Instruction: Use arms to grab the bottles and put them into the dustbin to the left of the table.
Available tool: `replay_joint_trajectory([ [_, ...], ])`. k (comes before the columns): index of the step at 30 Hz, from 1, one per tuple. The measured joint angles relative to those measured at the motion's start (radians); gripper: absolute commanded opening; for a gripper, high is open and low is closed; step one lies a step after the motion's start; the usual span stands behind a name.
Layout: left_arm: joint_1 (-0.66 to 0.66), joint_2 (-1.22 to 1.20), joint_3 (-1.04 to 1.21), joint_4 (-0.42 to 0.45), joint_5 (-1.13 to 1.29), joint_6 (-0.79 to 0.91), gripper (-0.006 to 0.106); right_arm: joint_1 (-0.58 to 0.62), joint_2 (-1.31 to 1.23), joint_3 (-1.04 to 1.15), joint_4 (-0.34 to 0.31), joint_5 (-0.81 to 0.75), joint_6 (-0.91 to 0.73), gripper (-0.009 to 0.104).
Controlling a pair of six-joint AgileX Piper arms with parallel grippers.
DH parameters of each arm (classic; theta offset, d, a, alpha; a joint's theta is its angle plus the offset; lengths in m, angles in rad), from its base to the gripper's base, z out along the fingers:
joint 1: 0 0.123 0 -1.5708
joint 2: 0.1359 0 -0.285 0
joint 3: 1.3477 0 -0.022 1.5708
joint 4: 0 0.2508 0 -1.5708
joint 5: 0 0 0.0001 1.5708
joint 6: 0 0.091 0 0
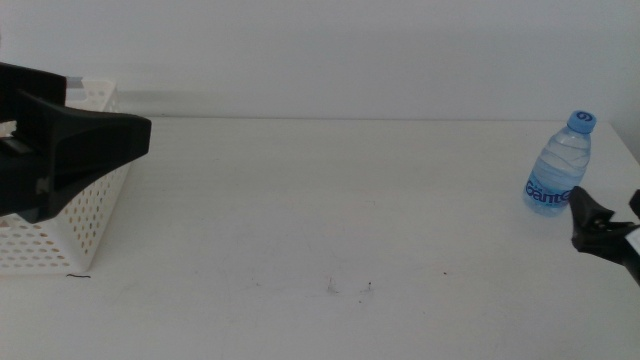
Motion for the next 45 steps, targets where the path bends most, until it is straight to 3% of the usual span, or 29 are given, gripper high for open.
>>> replay_joint_trajectory([
  [10, 0.000, 0.000, 0.000, 0.000, -0.002, 0.000, 0.093, 0.000, 0.236, -0.223, 0.021, -0.002, -0.111, 0.092],
  [19, 0.000, 0.000, 0.000, 0.000, -0.002, 0.000, 0.093, 0.000, 0.368, -0.366, -0.023, -0.008, -0.111, 0.092],
  [27, 0.000, 0.000, 0.000, 0.000, -0.002, 0.000, 0.093, 0.000, 0.465, -0.477, -0.025, 0.023, -0.111, 0.091],
  [30, 0.000, 0.000, 0.000, 0.000, -0.002, 0.000, 0.093, 0.000, 0.490, -0.519, -0.027, 0.057, -0.111, 0.076],
  [32, 0.000, 0.000, 0.000, 0.000, -0.002, 0.000, 0.093, 0.000, 0.496, -0.538, -0.033, 0.069, -0.111, 0.042],
  [34, 0.000, 0.000, 0.000, 0.000, -0.002, 0.000, 0.093, 0.012, 0.496, -0.548, -0.025, 0.086, -0.111, -0.002],
  [39, 0.000, 0.000, 0.000, 0.000, -0.002, 0.000, 0.093, 0.129, 0.440, -0.552, -0.012, 0.163, -0.096, -0.002],
  [45, 0.000, 0.000, 0.000, 0.000, -0.002, 0.000, 0.093, 0.431, 0.385, -0.681, -0.084, 0.272, -0.089, -0.002],
])
